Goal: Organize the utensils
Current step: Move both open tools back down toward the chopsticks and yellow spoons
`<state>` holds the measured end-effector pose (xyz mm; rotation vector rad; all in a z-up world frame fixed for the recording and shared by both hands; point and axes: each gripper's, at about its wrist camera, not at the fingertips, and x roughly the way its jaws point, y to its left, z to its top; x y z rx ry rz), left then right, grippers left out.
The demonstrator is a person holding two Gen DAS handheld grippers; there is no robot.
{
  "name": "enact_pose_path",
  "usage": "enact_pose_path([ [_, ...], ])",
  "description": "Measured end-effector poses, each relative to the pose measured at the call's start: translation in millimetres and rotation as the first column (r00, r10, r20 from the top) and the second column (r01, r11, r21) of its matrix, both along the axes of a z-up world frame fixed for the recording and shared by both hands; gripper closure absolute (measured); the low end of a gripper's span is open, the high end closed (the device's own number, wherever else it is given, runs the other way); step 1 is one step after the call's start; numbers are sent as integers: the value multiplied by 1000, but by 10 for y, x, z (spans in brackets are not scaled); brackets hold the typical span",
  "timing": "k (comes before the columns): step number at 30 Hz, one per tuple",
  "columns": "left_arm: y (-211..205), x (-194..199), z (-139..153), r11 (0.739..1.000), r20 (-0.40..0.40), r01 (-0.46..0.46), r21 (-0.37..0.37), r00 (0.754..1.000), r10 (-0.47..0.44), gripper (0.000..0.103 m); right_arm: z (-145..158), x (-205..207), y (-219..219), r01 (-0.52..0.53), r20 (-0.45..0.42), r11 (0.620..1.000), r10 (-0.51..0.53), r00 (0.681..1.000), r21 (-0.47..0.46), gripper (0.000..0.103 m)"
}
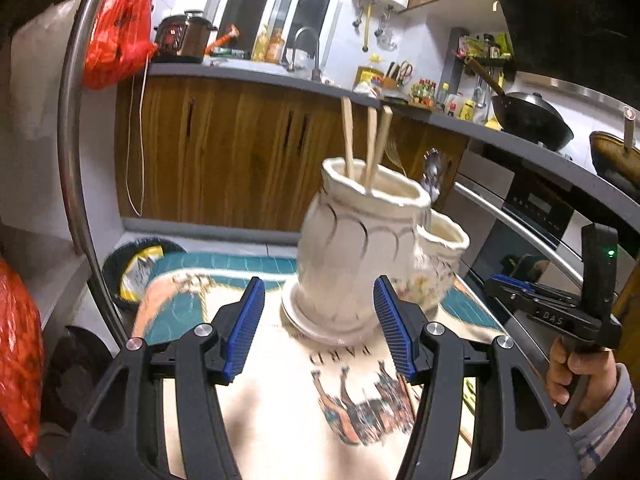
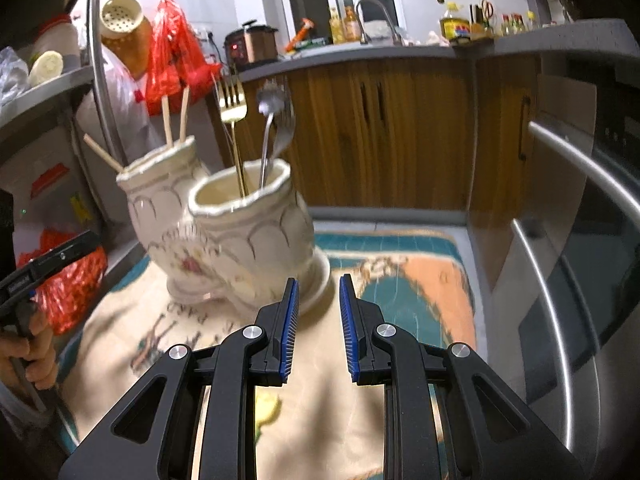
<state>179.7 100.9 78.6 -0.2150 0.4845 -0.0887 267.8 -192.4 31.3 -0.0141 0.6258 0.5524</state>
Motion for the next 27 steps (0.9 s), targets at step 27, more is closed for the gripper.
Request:
enact_pose_path([
  [27,-849,-105,-551,952,-264,276,134,936,-235,46,-414,-604,167,-173,-183,977,149,972,-122,77],
])
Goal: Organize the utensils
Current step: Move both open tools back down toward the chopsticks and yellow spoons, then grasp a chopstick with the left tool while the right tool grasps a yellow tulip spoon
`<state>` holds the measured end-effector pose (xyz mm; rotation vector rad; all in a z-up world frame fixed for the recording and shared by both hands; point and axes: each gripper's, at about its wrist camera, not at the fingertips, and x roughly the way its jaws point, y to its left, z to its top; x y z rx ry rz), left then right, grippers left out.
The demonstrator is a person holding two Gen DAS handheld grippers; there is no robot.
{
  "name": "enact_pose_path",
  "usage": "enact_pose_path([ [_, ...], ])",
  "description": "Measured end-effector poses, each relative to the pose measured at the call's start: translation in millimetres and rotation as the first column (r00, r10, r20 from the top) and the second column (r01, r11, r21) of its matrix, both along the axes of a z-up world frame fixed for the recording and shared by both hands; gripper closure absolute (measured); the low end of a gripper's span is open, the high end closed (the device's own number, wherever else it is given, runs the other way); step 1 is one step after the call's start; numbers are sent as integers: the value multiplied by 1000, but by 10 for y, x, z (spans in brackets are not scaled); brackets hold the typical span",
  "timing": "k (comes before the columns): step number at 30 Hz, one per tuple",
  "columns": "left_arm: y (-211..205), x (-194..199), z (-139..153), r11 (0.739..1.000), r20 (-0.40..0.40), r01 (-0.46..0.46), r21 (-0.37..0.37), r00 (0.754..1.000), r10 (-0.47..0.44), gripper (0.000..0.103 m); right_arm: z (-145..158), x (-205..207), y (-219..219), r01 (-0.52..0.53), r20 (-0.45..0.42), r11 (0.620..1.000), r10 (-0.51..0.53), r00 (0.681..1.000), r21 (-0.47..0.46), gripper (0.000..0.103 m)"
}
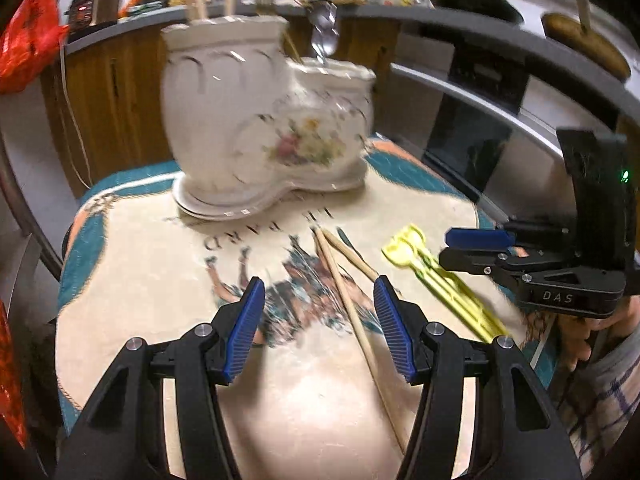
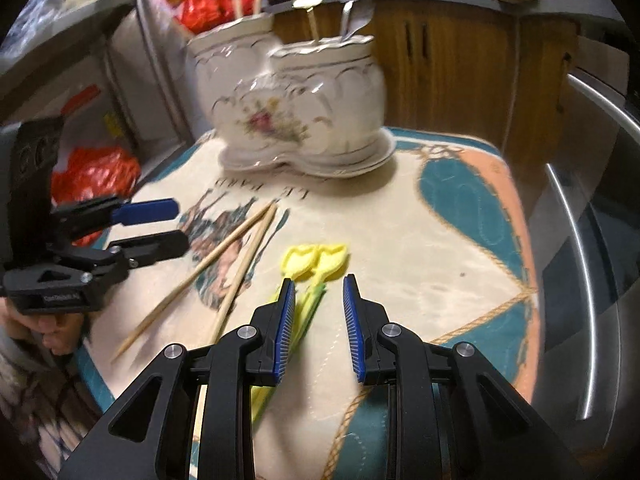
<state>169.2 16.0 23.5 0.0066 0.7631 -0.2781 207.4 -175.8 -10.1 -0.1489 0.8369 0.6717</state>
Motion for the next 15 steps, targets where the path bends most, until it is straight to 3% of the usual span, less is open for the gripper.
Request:
enact_pose_path([
  [7,-150,43,-77,997,-49,45,55,998,-42,49,-47,-38,108,-30,2,997,30,1000,-66,77],
  [10,-194,89,-137,996,-91,50,78,995,-43,59,-51,-52,131,-41,21,993,43,999,-115,77],
  [15,-217,137,-173,995,-102,33,95,995,-23,65,-20,-6,119,-59,4,985,61,998,-164,77],
])
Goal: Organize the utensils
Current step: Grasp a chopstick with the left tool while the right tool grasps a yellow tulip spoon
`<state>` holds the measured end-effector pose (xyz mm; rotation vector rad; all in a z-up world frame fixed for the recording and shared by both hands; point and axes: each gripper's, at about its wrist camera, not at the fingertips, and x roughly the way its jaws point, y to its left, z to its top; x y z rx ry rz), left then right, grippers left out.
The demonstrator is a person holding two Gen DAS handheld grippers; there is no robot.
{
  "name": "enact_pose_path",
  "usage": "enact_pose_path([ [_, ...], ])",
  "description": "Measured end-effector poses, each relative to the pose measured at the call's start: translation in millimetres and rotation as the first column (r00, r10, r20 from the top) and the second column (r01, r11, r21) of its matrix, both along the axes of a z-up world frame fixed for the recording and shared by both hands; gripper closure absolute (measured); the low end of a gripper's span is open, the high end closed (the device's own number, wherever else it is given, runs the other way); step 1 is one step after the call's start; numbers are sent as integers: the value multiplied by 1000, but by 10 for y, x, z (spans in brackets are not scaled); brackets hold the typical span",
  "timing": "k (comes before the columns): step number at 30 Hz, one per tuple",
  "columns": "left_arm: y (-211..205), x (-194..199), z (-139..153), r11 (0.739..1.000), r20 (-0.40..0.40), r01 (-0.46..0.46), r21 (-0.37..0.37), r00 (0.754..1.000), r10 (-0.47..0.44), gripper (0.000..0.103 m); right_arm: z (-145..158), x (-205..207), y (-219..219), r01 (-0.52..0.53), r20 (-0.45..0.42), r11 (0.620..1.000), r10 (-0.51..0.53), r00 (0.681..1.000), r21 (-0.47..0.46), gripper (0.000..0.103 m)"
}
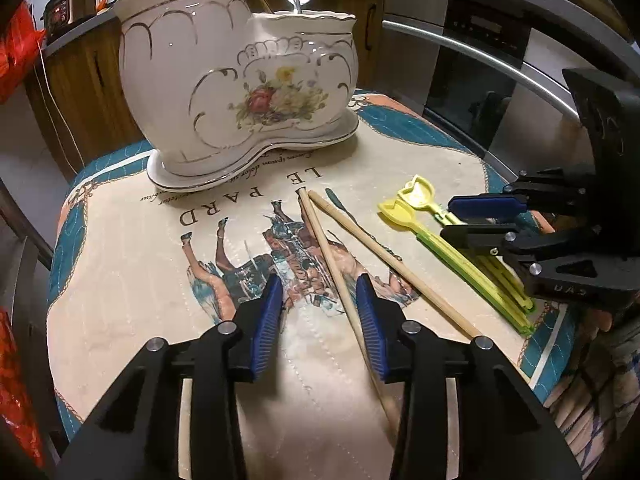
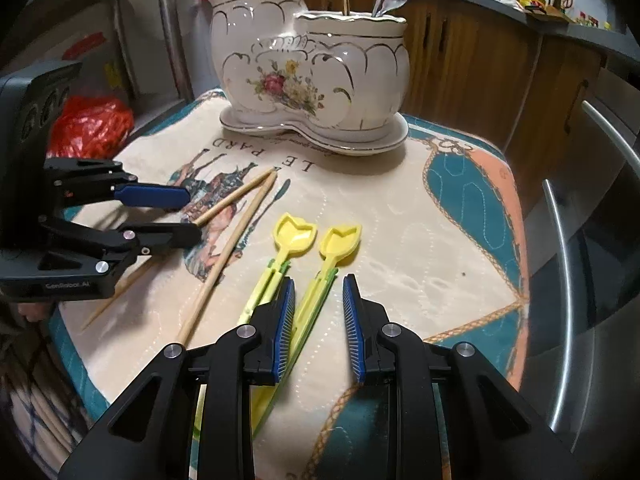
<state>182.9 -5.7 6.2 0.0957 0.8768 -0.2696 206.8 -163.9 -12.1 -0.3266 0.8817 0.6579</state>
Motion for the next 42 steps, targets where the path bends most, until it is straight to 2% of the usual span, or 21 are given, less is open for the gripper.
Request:
enact_pose_path([
  [7,-123,-22,-19,996,12,12,88,1000,-13,64,40,104,89,-49,-68,992,41,997,-118,77],
  [13,-141,57,6,992,-45,41,118,998,-36,65,62,220,145,-86,-142,979,60,988,-184,77],
  [18,-91,71,38,986,-81,69,153,995,-57,78,77,275,147,-118,-157,957,78,984,-264,77],
  [22,1,164,56,989,-141,82,120,988,-65,78,66,354,129,-139,-211,956,85,974,-260,77],
  [25,-13,262,63,987,-188,97,126,979,-72,78,51,437,100,-150,-267,959,84,960,-239,77],
  [28,-45,406,88,982,-259,128,142,962,-88,78,50,475,90,-154,-294,960,82,952,-233,77],
  [33,-136,588,114,973,-350,162,163,932,-97,78,47,484,159,-160,-307,948,71,949,-275,77],
  [36,-234,685,108,968,-370,171,185,924,-93,78,40,493,205,-160,-310,943,65,948,-291,77],
  [42,-304,700,137,971,-371,158,176,925,-84,85,43,431,208,-151,-293,951,68,954,-269,87],
])
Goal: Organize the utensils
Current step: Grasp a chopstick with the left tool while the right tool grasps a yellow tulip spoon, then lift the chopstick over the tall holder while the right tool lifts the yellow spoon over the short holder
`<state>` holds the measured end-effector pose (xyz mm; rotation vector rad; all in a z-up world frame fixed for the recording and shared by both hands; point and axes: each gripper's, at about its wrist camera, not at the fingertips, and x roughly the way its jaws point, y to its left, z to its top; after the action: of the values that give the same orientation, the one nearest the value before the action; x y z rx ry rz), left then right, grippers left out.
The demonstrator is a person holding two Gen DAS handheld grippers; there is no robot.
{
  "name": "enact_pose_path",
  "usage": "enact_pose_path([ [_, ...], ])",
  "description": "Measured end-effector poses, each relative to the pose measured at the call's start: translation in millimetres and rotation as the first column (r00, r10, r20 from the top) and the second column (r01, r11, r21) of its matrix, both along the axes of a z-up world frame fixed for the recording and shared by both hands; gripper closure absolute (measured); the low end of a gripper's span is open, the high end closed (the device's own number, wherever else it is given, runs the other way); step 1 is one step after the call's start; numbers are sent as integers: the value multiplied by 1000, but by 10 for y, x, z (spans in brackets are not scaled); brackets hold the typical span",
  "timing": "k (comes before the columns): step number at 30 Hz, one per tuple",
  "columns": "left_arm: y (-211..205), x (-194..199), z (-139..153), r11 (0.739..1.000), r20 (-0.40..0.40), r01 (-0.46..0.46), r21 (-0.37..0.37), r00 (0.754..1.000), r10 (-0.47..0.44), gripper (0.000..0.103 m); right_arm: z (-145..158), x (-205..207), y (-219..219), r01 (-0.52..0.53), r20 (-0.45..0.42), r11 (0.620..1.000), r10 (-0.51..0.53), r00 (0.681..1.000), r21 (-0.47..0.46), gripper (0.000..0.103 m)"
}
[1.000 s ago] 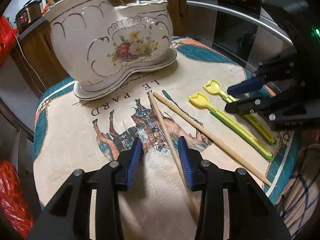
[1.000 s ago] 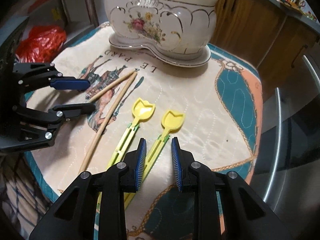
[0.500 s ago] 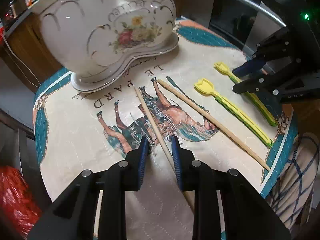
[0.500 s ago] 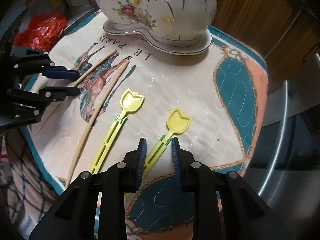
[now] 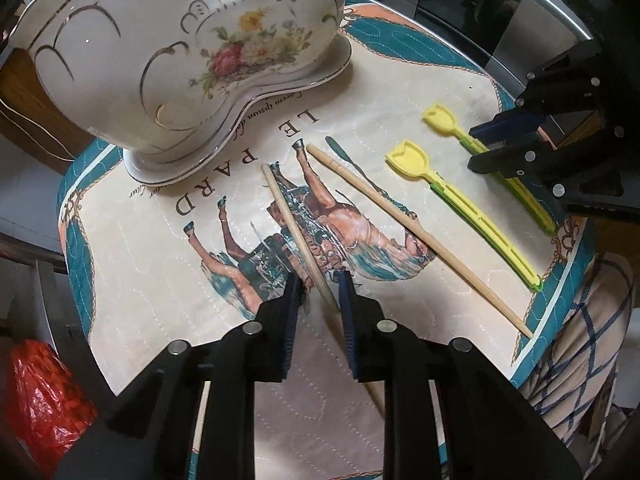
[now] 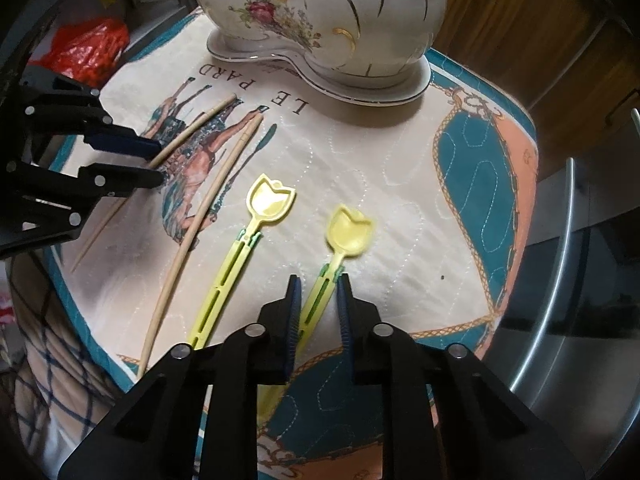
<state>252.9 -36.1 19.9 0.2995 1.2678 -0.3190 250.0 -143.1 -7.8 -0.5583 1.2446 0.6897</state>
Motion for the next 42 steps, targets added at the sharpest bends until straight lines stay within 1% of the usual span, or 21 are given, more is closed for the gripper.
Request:
enact_pose_path([
  [2,42,-71,0,1000,6,-9,-19,1000,10,90,-2,-27,10,-5,11,1000,5,1000,10,92],
  [3,73,-149,-22,1000,10,-14,-28,1000,14,91,-4,-47,29,-5,13,1000,5,1000,14,93],
  [5,95,-180,-21,999,18,-25,-48,1000,26,98,2,-64,24,-5,22,1000,5,1000,17,93],
  [9,199,-325,-27,996,52,-29,-80,998,33,98,28,-70,-15,-6,45,1000,4,999,31,93],
  [12,288,-449,63,992,115,-27,-123,992,41,98,130,-91,-35,-4,70,996,-2,998,87,93],
  [14,346,-536,150,989,163,-25,-145,985,48,98,226,-63,-76,5,92,990,-18,996,143,93],
  [18,491,-700,367,975,255,-26,-220,963,83,98,453,-76,-122,5,144,962,-46,988,272,93],
  [20,560,-773,477,963,309,-26,-268,945,111,98,545,-101,-131,-2,170,946,-57,984,324,93],
  [22,635,-830,552,952,347,-15,-307,929,127,98,641,-102,-142,-7,192,920,-74,979,391,93],
  [23,671,-863,609,942,379,-13,-336,913,148,98,673,-101,-157,-10,201,912,-80,976,411,93],
  [24,672,-852,639,935,396,-7,-355,905,157,98,712,-118,-150,-14,215,901,-88,973,434,93],
  [25,660,-842,672,927,415,-4,-375,894,172,98,759,-129,-155,-17,224,882,-101,969,471,93],
  [27,660,-802,756,907,467,7,-421,859,210,98,820,-127,-162,-18,239,856,-125,963,518,93],
  [28,700,-781,784,903,480,10,-430,849,219,98,857,-126,-164,-19,243,835,-138,960,550,93],
  [30,709,-726,859,887,517,11,-461,816,259,98,899,-133,-145,-21,252,811,-157,955,585,93],
  [32,769,-674,928,865,549,16,-502,779,304,98,943,-119,-131,-29,268,783,-177,947,621,93],
  [33,793,-665,954,859,558,17,-511,767,317,98,965,-103,-126,-31,277,770,-191,942,637,93],
  [34,829,-638,985,849,572,22,-528,748,336,98,986,-83,-127,-32,284,763,-200,938,645,93],
  [39,936,-519,1055,827,596,27,-562,706,383,98,1084,50,-130,-42,310,708,-254,916,705,93],
  [41,1029,-484,1044,812,595,15,-583,689,414,98,1120,107,-143,-50,310,689,-260,915,723,93],
  [42,1069,-471,1052,809,594,9,-588,684,423,98,1136,133,-136,-55,314,684,-261,913,728,93],
])
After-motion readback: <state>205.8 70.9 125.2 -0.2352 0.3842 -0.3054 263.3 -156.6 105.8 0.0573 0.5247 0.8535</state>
